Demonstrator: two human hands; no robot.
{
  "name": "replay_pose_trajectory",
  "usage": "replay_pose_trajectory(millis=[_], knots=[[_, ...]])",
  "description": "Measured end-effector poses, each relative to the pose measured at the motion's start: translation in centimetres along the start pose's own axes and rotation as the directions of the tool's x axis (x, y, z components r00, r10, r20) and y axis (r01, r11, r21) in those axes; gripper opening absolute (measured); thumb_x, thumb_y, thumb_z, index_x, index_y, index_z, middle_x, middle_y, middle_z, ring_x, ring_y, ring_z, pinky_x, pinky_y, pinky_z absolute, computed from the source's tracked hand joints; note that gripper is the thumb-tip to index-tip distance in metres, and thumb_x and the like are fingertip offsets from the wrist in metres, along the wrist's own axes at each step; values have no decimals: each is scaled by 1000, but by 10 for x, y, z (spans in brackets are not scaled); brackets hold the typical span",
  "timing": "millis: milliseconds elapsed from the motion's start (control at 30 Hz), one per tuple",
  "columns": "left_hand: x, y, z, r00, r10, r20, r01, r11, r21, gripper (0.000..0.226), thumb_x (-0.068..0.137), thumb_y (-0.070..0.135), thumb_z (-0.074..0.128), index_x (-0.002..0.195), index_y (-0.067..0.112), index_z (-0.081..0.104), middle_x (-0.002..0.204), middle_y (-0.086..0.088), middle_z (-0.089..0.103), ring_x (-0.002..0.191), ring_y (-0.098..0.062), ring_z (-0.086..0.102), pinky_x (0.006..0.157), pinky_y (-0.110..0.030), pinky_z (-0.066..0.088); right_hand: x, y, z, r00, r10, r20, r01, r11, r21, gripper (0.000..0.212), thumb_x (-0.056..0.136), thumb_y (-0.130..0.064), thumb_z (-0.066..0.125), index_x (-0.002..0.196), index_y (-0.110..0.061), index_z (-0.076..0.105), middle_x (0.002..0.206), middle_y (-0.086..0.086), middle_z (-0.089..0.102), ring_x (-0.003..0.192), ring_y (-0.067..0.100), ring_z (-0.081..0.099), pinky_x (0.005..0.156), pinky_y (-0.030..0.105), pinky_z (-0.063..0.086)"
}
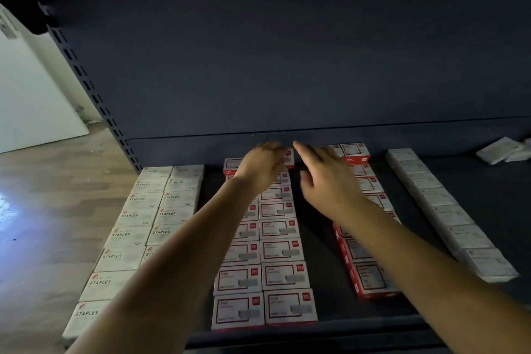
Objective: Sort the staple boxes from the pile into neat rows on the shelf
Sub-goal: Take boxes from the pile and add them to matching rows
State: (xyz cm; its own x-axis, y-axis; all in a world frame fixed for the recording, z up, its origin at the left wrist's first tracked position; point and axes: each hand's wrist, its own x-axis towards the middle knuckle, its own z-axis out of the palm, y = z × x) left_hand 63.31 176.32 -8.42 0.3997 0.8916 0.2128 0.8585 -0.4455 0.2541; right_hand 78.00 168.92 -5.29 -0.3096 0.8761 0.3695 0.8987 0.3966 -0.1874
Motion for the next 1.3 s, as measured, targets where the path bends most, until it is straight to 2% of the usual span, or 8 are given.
replay_pose_trajectory(millis=[100, 233, 433, 633, 833, 1000, 1200, 1300], knots=[[5, -8, 14, 990, -96, 101, 96, 995, 1, 34, 96, 13, 44, 129, 10, 51, 128, -4, 50, 114, -19, 50, 93, -26, 38, 2, 2, 1, 999, 18, 40, -19, 1000, 13, 58, 93, -17, 48, 146, -15, 25, 138, 7, 46, 128, 23, 40, 103, 32, 34], [7, -16, 21, 987, -103, 125, 103, 995, 7, 27, 97, 15, 44, 118, 8, 59, 121, -5, 51, 107, -17, 51, 90, -25, 39, 2, 1, 2, 997, 22, 69, -24, 999, 29, 59, 94, -19, 46, 148, -17, 21, 141, 5, 42, 131, 21, 35, 106, 30, 31], [-4, -26, 22, 1000, -27, -15, 29, 993, 117, 32, 96, 24, 46, 124, 19, 60, 130, -3, 47, 125, -21, 33, 101, -29, 35, 0, 4, 3, 994, 38, 103, -42, 998, 44, 57, 95, -21, 44, 147, -20, 21, 139, 2, 43, 129, 17, 36, 104, 27, 32], [-19, -44, 16, 993, -112, 47, 98, 968, 229, 40, 97, 28, 42, 137, 31, 46, 142, 5, 40, 133, -19, 27, 103, -33, 33, -3, 4, 3, 992, 33, 123, -40, 997, 61, 56, 96, -23, 45, 147, -21, 22, 136, 0, 46, 125, 16, 40, 102, 26, 34], [-19, -45, 14, 991, -135, 0, 134, 984, 117, 34, 100, 16, 39, 129, 18, 54, 131, 1, 54, 119, -14, 48, 98, -21, 34, -7, 3, 8, 990, 23, 137, -35, 996, 86, 54, 95, -22, 47, 145, -21, 25, 134, 0, 48, 124, 16, 42, 101, 24, 33], [-18, -39, 10, 988, -153, 30, 149, 985, 89, 32, 98, 8, 43, 128, 10, 54, 131, -6, 54, 118, -18, 51, 101, -26, 38, -9, 5, 9, 990, 37, 136, -51, 994, 97, 55, 95, -23, 48, 145, -21, 25, 137, -1, 47, 127, 15, 40, 104, 23, 30], [-18, -42, 11, 987, -162, 12, 161, 986, 47, 29, 98, 13, 43, 124, 12, 57, 126, -3, 57, 113, -16, 53, 98, -23, 37, -11, 1, 10, 990, 42, 135, -54, 994, 90, 53, 95, -23, 46, 145, -21, 27, 138, -2, 45, 128, 14, 38, 104, 23, 30], [-25, -52, 12, 979, -179, -95, 175, 983, -49, 25, 97, 19, 47, 117, 14, 61, 116, -1, 61, 102, -13, 56, 97, -28, 43, -13, 2, 9, 989, 42, 139, -55, 994, 92, 52, 96, -23, 45, 144, -22, 28, 139, -2, 45, 128, 14, 38, 104, 23, 29]])
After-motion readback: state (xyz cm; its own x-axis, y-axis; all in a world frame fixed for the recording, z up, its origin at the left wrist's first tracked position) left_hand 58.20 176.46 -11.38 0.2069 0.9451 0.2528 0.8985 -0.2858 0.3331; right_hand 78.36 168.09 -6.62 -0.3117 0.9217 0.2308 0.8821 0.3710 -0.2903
